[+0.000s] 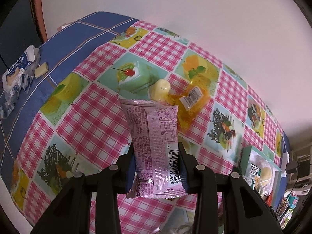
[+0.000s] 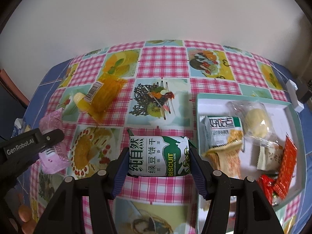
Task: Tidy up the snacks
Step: 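Lift both held packets and carry them toward the white tray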
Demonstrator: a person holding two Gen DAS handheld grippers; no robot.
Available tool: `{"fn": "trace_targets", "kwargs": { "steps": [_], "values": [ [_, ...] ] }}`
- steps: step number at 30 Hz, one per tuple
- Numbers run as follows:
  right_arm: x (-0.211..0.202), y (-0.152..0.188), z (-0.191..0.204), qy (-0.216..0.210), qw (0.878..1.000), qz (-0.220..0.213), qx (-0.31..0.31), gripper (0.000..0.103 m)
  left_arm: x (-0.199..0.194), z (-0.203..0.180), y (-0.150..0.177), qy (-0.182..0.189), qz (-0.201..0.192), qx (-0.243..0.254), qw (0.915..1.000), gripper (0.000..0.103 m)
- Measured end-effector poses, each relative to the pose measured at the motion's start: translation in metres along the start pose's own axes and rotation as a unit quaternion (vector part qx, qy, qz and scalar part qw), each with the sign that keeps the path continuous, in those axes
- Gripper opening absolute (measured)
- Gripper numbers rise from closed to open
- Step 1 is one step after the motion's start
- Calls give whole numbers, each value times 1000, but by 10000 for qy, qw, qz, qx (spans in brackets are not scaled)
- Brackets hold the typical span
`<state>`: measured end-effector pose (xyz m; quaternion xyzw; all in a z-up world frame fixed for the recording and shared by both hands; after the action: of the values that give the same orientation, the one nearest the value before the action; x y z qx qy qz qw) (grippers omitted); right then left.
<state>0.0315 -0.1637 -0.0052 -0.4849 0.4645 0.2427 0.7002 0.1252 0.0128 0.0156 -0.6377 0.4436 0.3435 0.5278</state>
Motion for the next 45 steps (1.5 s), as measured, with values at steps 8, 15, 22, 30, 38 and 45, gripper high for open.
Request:
{"fn": "trace_targets", "kwargs": {
  "steps": [8,15,22,30,38,45],
  "values": [
    [-25,16,-20,-9,9994,3,332,62,-19,-14,15,180,-115,181,9996,40],
    [-36,19,-54,33,9972,33,742,62,-31,-49,30,389,-188,540,9976,40],
    [-47,14,-108,129,9897,-95,1425,63,-34,-95,48,478,-191,1057,9931,40],
    [-54,18,-183,344,9714,-168,2344,63,-21,-168,85,838,110,1903,9781,40],
    [-49,21,-225,369,9614,-169,2721,63,-9,-215,108,939,209,2323,9679,40],
    [-45,18,-242,344,9593,-231,2795,63,6,-245,118,926,216,2582,9614,40]
  ]
}}
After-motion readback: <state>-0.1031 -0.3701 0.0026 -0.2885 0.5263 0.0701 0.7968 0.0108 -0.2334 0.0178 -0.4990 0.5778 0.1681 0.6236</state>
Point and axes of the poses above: each gripper's, at about its wrist camera, not at the fingertips, and x roughly the way its jaws point, z to its left, y to its underside, the point moved 1 cm from there along x, roughly the way its jaws point, and after that the axes turned 1 degree about -y, right-handed, at the moved point
